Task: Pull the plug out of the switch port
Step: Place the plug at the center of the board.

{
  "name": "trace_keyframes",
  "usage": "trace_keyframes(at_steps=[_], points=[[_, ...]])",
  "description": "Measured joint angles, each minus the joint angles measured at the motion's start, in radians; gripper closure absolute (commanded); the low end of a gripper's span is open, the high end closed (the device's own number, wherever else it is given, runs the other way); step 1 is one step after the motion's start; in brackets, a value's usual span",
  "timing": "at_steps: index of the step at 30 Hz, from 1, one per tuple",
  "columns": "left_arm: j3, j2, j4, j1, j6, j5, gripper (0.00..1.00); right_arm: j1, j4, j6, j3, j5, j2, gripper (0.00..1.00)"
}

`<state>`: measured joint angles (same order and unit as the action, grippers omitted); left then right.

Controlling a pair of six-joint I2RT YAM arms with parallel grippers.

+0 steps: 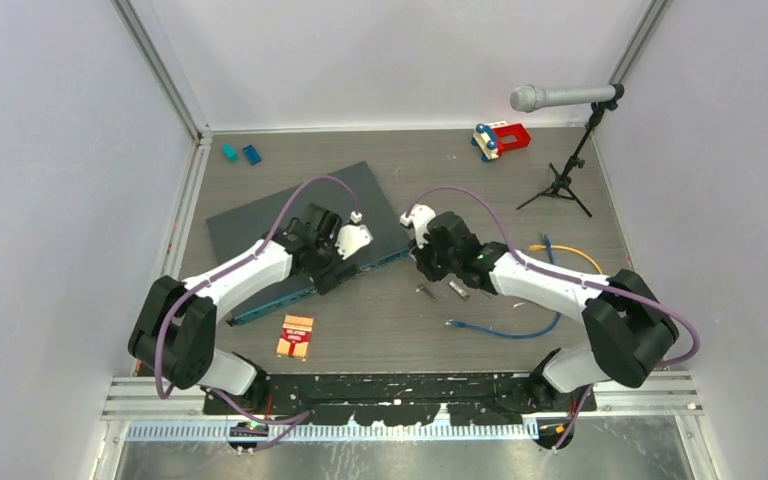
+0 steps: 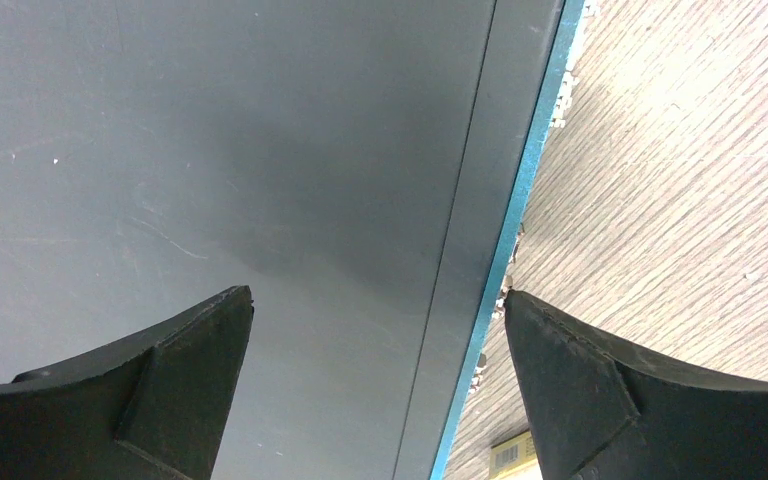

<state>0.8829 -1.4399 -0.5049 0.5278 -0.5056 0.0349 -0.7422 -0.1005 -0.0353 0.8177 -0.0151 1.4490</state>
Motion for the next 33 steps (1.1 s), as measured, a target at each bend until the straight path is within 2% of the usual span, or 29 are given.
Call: trace_keyframes(at_steps=[7,12,19,23,26,33], points=[[0.005,0.017,0.005,0.0,0.0,-0.003,0.0,0.113,-0.183,-0.084,-0.003,0.033,-0.006,1.0],[0.006,0.04,0.007,-0.001,0.0,-0.006,0.0,0.117,-0.225,-0.13,-0.004,0.05,0.023,0.99],[0.006,0.053,0.011,-0.001,-0.003,-0.01,0.0,0.117,-0.27,-0.156,0.042,0.067,0.125,0.81],[0.006,0.069,0.013,-0.001,-0.008,-0.01,0.0,0.117,-0.297,-0.158,0.074,0.069,0.163,0.6],[0.004,0.089,0.012,-0.001,-0.009,-0.01,0.0,0.117,-0.315,-0.157,0.075,0.072,0.163,0.5],[-0.01,0.125,0.012,-0.007,-0.003,-0.014,0.0,0.118,-0.322,-0.129,0.108,0.102,0.129,0.47]])
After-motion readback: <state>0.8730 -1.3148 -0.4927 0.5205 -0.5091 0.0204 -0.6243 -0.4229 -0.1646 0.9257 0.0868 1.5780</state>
